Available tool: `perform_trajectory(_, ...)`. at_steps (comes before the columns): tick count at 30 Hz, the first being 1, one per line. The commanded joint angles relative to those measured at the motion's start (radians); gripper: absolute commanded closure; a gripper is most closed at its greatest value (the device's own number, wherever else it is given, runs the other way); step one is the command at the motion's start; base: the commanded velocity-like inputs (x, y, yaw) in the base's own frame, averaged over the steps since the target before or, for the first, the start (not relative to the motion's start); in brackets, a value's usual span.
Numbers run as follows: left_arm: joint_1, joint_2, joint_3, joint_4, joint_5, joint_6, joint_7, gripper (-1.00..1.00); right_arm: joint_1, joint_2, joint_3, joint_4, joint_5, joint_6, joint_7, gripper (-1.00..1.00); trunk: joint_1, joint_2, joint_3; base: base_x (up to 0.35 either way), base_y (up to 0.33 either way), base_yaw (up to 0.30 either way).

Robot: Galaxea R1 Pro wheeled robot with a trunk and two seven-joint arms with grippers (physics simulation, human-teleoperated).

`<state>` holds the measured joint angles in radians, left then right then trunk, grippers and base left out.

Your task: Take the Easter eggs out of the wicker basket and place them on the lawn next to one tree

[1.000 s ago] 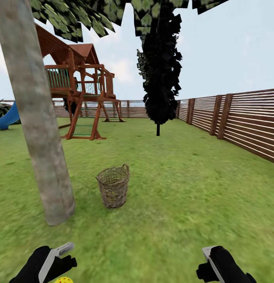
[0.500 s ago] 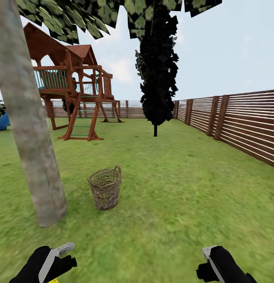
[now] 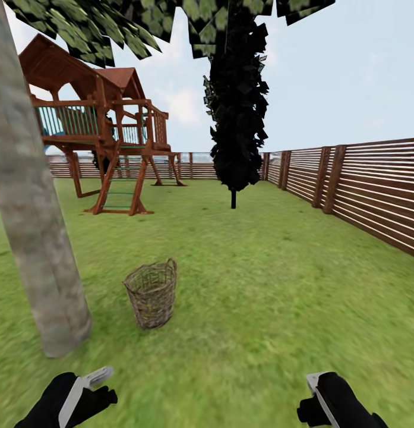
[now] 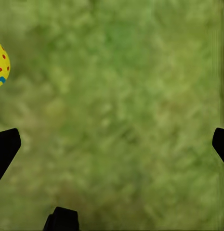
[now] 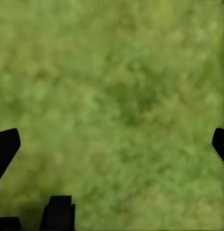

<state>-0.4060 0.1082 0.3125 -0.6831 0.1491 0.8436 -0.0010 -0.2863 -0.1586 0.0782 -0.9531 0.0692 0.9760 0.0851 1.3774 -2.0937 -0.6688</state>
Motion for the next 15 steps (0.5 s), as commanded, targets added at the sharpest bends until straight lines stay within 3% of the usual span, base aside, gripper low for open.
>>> perform_trajectory(1, -0.001, -0.003, 0.002, -0.001, 0.003, 0.005, 0.000, -1.00, -0.001, -0.001, 0.002, -0.001, 0.007, 0.004, 0.008, -1.00, -0.004, 0.007, 0.002, 0.287, -0.025, 0.000)
perform_trajectory(7, -0.001, -0.013, 0.002, 0.000, -0.001, 0.005, 0.004, -1.00, -0.001, -0.001, 0.002, -0.001, 0.007, 0.004, 0.009, -1.00, -0.027, 0.049, 0.021, 0.321, -0.019, 0.000)
perform_trajectory(15, -0.001, -0.014, 0.001, 0.001, -0.002, 0.005, 0.008, -1.00, -0.001, -0.001, 0.002, -0.001, 0.007, 0.004, 0.009, -1.00, -0.057, 0.105, 0.046, 0.268, -0.169, 0.000)
